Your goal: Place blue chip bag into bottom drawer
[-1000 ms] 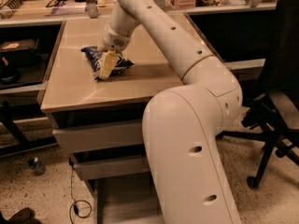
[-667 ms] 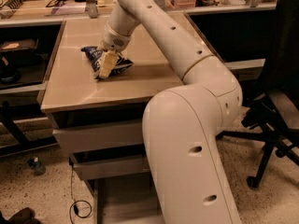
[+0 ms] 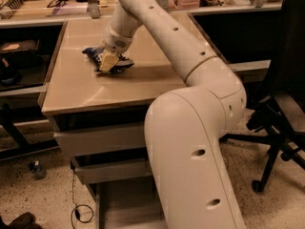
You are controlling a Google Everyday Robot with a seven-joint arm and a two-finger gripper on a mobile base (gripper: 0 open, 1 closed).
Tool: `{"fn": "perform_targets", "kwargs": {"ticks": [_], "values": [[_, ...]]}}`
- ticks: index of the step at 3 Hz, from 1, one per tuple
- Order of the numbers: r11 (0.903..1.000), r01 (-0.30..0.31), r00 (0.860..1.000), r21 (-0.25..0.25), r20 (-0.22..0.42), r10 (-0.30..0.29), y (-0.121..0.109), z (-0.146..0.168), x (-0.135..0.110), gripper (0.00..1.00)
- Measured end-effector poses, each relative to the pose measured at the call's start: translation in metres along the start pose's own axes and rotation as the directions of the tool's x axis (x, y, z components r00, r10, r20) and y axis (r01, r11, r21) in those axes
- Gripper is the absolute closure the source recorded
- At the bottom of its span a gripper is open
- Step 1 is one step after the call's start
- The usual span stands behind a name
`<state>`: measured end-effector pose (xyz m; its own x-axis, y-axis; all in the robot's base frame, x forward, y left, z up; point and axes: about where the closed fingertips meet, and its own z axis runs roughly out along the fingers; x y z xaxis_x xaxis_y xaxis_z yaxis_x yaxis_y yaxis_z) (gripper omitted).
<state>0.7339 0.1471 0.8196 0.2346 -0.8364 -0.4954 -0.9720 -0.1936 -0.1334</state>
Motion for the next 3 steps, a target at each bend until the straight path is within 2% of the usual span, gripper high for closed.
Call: {"fn": "perform_targets", "kwargs": {"ticks": [1,2,3], "values": [[1.0000,0.000,1.000,0.000,0.000,0.000,0.000,-0.003,-0.002,1.00],[0.9989,-0.013,1.000,0.046,0.002,0.013,0.004,-0.024,-0.007,1.00],[0.9972,-0.022,1.000,0.072,-0.009,0.023,0.033,-0.040,-0.015,1.00]]}}
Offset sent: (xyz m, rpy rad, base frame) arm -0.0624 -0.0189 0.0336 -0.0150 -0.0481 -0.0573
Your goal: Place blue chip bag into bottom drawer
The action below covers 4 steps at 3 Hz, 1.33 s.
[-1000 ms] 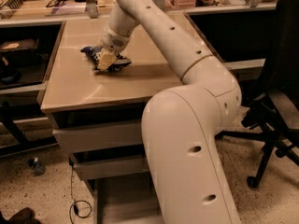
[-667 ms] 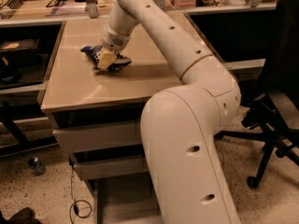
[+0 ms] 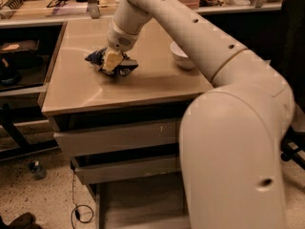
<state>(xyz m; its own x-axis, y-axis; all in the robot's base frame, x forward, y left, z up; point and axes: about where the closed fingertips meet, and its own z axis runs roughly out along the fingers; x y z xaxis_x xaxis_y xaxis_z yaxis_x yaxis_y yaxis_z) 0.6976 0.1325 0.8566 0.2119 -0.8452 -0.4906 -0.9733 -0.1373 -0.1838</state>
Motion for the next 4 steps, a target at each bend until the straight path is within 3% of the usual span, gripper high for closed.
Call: {"fn": "perform_targets", "kwargs": {"ticks": [1,2,3,4], "values": [[0.9996,0.001,1.000,-0.028,-0.031,-0.002,0.047,0.002,-0.001,1.00],[0.9996,0.001,1.000,-0.027,-0.030,-0.002,0.047,0.002,-0.001,1.00],[0.9988,-0.022,0.998,-0.044,-0.054,0.020,0.067,-0.006,-0.003,1.00],[0.9940,-0.097,0.993,-0.050,-0.073,0.093,0.110,-0.023,-0.007,1.00]]}}
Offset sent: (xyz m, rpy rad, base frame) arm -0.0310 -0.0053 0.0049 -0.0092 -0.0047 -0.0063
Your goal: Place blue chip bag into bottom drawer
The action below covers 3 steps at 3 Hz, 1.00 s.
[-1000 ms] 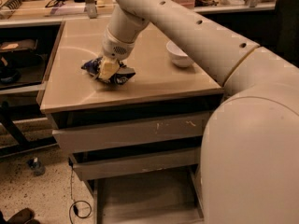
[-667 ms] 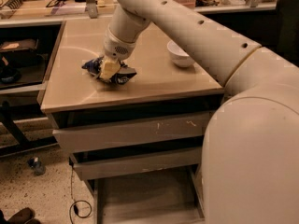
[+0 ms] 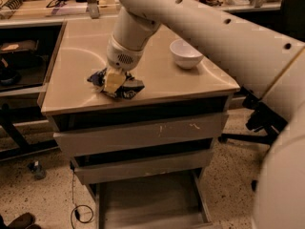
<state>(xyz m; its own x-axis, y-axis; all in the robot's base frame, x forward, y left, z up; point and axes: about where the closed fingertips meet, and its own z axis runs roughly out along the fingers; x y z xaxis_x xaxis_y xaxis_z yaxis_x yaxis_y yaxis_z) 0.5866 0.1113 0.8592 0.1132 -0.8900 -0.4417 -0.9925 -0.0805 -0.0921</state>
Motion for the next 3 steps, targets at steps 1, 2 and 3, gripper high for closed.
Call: {"fn": "perform_targets", "kwargs": {"ticks": [1,2,3], "values": [[0.9945,-0.103,0.995,-0.020,-0.019,0.102,0.059,-0.008,0.006,1.00],[0.9757,-0.216,0.976,-0.036,-0.033,0.215,0.118,-0.011,0.017,1.00],[0.9734,-0.224,0.973,-0.047,-0.057,0.222,0.127,-0.005,0.025,1.00]]}}
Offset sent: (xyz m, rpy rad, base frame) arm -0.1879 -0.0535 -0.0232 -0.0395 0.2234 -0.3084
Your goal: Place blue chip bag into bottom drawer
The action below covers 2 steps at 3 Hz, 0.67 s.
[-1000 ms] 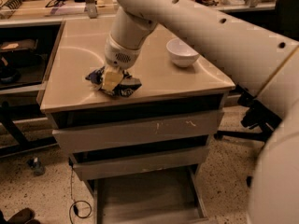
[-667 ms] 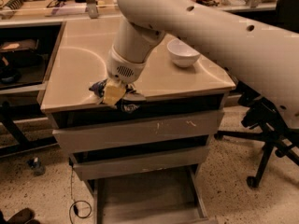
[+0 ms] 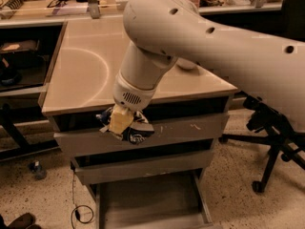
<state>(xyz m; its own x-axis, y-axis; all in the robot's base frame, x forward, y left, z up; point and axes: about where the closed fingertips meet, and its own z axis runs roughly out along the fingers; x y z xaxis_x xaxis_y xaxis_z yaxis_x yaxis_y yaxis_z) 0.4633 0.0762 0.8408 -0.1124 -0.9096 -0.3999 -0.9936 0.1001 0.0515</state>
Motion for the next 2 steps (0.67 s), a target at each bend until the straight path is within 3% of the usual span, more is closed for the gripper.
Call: {"fn": "perform_targets", "kwargs": {"ticks": [1,2], "values": [[0.9998,-0.013,1.000,-0.018,0.012,0.014,0.006,0.004,0.004,1.00],[0.9938,-0.080,0.995,-0.077,0.045,0.084,0.025,0.041,0.023,1.00]]}}
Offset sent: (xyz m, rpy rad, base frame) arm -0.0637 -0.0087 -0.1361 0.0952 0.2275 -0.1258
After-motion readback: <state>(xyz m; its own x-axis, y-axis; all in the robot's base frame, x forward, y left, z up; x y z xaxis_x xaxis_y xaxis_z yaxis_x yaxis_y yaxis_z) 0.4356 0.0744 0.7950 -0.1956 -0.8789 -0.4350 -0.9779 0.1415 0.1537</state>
